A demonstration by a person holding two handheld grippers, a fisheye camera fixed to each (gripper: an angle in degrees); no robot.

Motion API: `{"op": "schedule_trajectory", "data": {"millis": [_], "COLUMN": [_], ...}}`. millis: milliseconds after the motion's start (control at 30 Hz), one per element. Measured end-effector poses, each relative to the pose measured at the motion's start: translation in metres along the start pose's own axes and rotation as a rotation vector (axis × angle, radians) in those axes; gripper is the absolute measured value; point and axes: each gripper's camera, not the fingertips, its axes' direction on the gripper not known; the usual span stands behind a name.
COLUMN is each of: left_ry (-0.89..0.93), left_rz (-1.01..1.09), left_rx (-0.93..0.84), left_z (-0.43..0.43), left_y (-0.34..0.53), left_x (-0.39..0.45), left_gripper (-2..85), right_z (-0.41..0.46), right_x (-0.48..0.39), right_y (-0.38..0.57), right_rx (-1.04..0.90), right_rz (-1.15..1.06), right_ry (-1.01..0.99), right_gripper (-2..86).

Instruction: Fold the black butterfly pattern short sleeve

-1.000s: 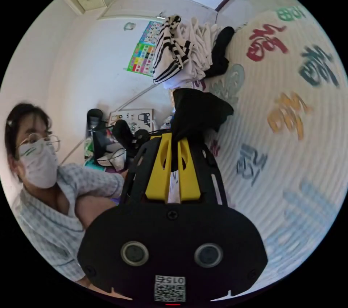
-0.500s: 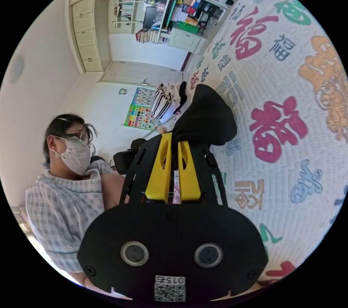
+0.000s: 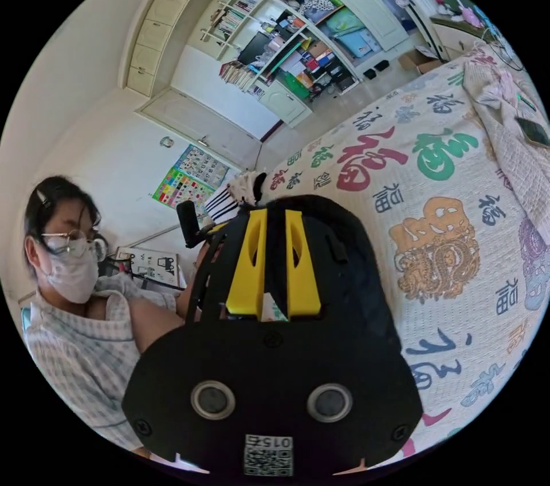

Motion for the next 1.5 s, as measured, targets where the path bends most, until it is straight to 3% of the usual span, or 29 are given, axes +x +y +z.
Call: {"op": "schedule_trajectory", "data": {"millis": [133, 300, 467, 567, 767, 900, 1000, 1133, 1233, 1400, 1467, 1500], "left_ry": [0.074, -0.022, -0.016, -0.036, 0.131, 0.079, 0.082, -0.047, 0.015, 0.241, 0.203, 0.1], "left_rz": [-0.224, -0.273, -0.252, -0.211, -0.133, -0.112, -0.098, 0.028, 0.077, -0.076, -0.036, 0.02], "left_rx": [-0.018, -0.022, -0.017, -0.01, -0.068, -0.13, -0.124, -0.118, -0.123, -0.135, -0.153, -0.183], "left_z": [0.023, 0.023, 0.019, 0.014, 0.036, 0.033, 0.024, 0.022, 0.046, 0.098, 0.093, 0.085], "left_y": [0.04, 0.061, 0.057, 0.047, 0.026, 0.036, 0.045, 0.036, 0.022, 0.012, 0.012, 0.015], "left_x": [-0.07, -0.094, -0.109, -0.113, -0.131, -0.134, -0.128, -0.1, -0.093, -0.128, -0.124, -0.116], "left_gripper": [0.4, 3.0, 7.9, 11.3, 12.9, 12.3, 12.2, 12.9, 13.0, 8.7, 5.6, 3.8], "right_z": [0.004, 0.04, 0.083, 0.089, 0.027, 0.023, 0.037, 0.017, 0.014, 0.038, 0.037, 0.037], "right_x": [0.028, 0.042, 0.034, 0.028, -0.01, -0.041, -0.036, -0.028, -0.028, -0.033, -0.046, -0.056], "right_y": [0.029, 0.05, 0.039, 0.045, 0.09, 0.153, 0.187, 0.187, 0.177, 0.18, 0.189, 0.199], "right_rx": [-0.023, -0.153, -0.313, -0.356, -0.321, -0.561, -0.702, -0.51, -0.436, -0.528, -0.571, -0.619], "right_rz": [0.112, 0.149, 0.067, 0.039, -0.128, -0.262, -0.206, -0.093, -0.101, -0.141, -0.2, -0.252], "right_ry": [0.055, 0.064, 0.165, 0.218, 0.036, 0.187, 0.266, 0.217, 0.239, 0.181, 0.129, 0.131], "right_gripper": [9.4, 11.5, 10.2, 2.3, 0.5, 0.8, 1.6, 5.2, 7.2, 1.7, 1.2, 1.0]}}
